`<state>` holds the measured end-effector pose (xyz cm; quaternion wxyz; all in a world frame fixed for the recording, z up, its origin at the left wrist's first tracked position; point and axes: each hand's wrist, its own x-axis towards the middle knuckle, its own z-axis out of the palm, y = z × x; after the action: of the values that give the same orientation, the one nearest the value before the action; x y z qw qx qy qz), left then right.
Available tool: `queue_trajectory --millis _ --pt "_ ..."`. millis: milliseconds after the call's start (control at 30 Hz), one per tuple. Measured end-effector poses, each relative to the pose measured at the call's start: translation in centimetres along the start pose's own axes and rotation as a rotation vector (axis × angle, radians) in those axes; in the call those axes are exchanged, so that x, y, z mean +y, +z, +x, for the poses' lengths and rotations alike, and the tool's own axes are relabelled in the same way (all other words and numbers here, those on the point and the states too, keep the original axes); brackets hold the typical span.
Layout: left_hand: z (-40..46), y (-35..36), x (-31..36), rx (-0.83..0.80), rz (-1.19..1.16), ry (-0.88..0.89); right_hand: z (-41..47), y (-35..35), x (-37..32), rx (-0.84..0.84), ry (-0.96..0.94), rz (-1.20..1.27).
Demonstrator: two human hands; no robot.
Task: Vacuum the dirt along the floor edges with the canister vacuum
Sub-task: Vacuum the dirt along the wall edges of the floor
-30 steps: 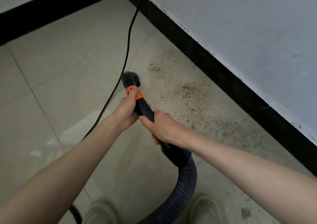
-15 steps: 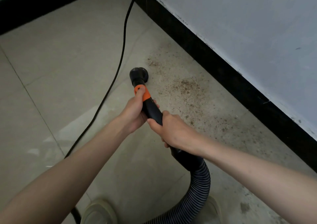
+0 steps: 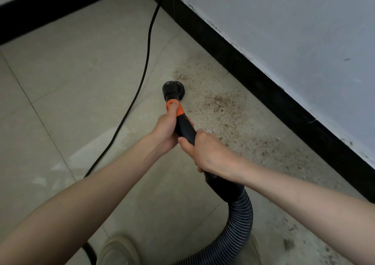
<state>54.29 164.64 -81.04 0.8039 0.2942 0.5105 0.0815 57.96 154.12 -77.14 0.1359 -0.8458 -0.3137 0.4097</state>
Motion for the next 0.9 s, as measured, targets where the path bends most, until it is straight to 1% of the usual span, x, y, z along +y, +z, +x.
queue_trajectory --millis 133,267,367,500,600,733,900 --pt "2.3 0.0 3.0 0.037 0.04 0.055 3.0 -1.0 -1.9 0.011 -0.047 0.056" --pt "4.1 -0.2 5.2 0.071 0.135 0.017 5.0 -1.2 -3.2 0.011 -0.14 0.047" --pt "5.1 -0.1 5.9 0.084 0.243 0.012 6.3 -1.3 -3.5 0.017 -0.142 0.07" --pt "5.9 0.5 6.7 0.113 0.318 0.072 7.3 -1.7 -3.5 0.019 -0.097 0.149" --pt "5.9 0.8 6.4 0.108 0.315 0.088 7.0 -1.7 -3.1 0.016 -0.087 0.173" --pt "4.9 0.7 4.5 0.112 0.309 0.08 5.7 -0.9 -1.5 0.017 -0.085 0.151" --pt "3.3 1.3 2.1 0.078 0.341 0.1 3.5 0.0 0.6 0.03 -0.023 0.156"
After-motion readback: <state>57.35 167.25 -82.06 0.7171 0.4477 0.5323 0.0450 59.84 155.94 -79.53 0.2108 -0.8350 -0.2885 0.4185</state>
